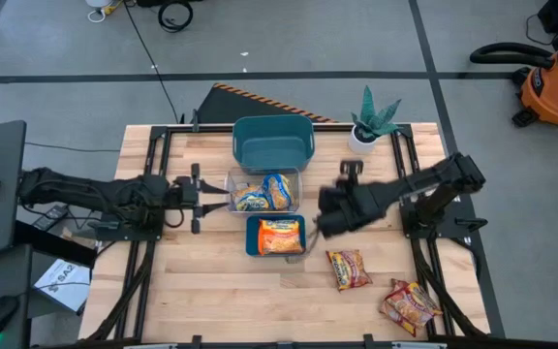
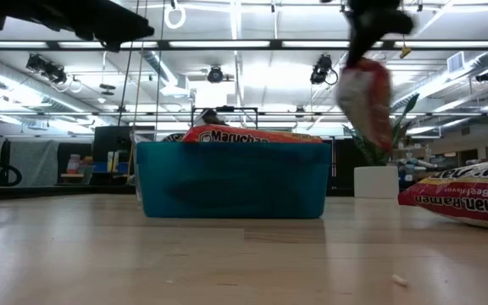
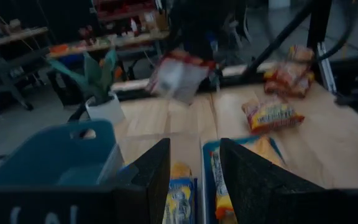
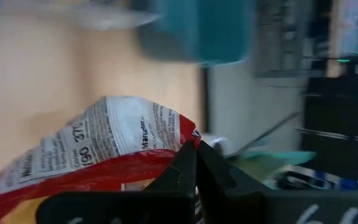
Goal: Sort Maruchan noodles
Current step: Put the red noodle pack into the top blue bin
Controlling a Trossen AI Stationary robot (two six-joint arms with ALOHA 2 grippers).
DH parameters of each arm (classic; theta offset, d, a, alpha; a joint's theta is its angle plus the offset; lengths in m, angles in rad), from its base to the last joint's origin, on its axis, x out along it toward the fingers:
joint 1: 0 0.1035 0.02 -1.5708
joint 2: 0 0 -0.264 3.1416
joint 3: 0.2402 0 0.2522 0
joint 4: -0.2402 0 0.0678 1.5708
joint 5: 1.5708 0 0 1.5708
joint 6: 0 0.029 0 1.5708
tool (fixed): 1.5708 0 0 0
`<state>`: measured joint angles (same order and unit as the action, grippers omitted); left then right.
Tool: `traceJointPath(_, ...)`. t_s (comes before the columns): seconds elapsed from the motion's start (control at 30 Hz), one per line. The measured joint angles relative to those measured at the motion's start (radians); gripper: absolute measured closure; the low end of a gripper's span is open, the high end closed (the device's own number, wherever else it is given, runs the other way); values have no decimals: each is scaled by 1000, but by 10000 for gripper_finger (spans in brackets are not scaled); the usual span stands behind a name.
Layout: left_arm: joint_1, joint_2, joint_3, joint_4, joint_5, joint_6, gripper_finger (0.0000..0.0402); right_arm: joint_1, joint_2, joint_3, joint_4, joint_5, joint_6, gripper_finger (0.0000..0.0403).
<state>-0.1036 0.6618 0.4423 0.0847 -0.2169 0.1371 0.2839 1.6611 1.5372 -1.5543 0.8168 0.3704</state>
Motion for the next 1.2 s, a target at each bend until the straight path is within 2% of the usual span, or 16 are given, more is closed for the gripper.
traceJointPath(0.1, 0, -33, 0, 3, 0, -3, 256, -90, -1, 41, 49, 88, -82, 397)
traceJointPath(0.23, 0, -70, 0, -2, 0, -2, 256, -208, 0, 76, 218, 135, -268, 397)
traceJointPath(0.43, 0, -96, 0, -19, 0, -2, 256, -350, -1, 101, 615, 184, -634, 397)
traceJointPath(0.5, 0, -94, 0, -35, 0, -2, 256, -398, 0, 101, 751, 123, -756, 397)
traceJointPath(0.6, 0, -94, 0, -49, 0, -3, 256, -479, 6, 100, 894, -31, -861, 397)
traceJointPath(0.7, 0, -95, 0, -78, 0, -26, 256, -565, 6, 81, 969, -185, -861, 398)
traceJointPath(0.87, 0, -95, 0, -91, 0, -68, 256, -677, 6, 6, 999, -394, -834, 398)
traceJointPath(1.07, 0, -93, 0, -101, 0, -122, 256, -717, 6, -125, 1132, -519, -835, 395)
traceJointPath(1.2, 0, -93, 0, -101, 0, -142, 256, -719, 6, -188, 1240, -649, -829, 367)
